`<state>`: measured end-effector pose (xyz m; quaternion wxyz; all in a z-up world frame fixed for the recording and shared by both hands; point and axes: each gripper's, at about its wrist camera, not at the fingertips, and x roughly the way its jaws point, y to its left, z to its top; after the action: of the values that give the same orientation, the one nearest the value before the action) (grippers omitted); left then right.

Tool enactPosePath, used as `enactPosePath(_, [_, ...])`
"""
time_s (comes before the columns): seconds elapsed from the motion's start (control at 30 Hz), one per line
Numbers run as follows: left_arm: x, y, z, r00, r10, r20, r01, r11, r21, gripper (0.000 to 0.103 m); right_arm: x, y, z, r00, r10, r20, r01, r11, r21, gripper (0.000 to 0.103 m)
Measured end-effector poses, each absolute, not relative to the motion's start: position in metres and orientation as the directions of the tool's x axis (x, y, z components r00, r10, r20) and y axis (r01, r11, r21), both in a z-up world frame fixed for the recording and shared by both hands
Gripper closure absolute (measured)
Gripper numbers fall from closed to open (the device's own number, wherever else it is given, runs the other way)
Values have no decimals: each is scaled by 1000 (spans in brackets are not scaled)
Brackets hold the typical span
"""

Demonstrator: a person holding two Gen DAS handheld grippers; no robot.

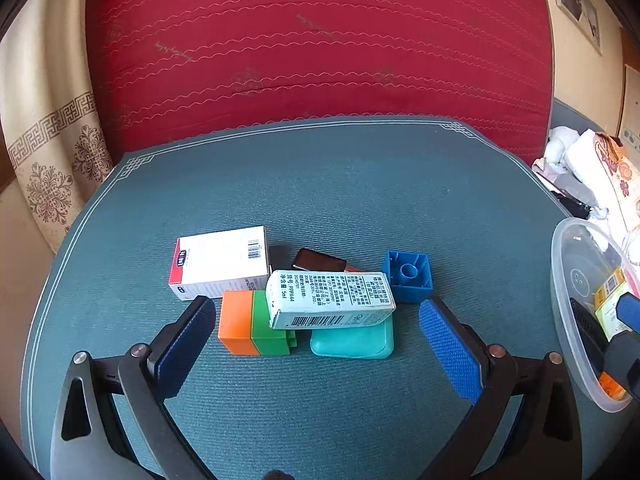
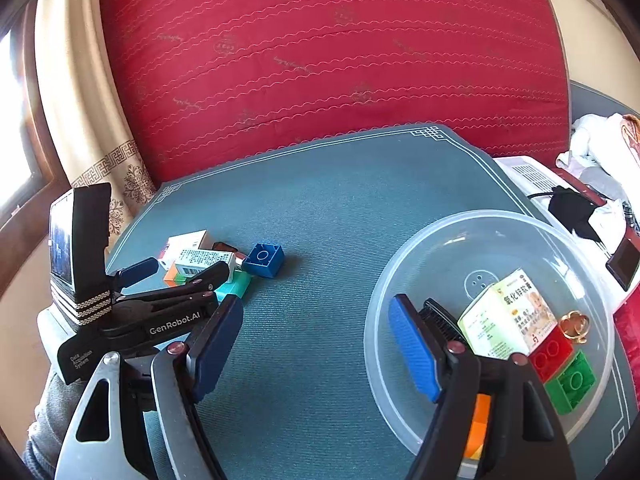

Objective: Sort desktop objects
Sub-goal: 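Move both tools back toward the remaining boxes and bricks on the table, then grasp the white medicine box with the left tool while the right tool approaches the blue brick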

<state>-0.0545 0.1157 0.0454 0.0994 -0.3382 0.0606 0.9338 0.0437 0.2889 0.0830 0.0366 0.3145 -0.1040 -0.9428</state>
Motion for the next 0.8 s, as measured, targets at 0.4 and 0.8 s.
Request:
enactPosePath(0.4, [-67,112,36,-759,77,-646,-156,-986,65,20,33,290,82,-797,-149,-586,14,-973,229,24])
enactPosePath(0.8, [-48,65,48,-779,90,-621,-100,-995,-20,69,24,262,86,-780,-199,-593,94,-975,203,24])
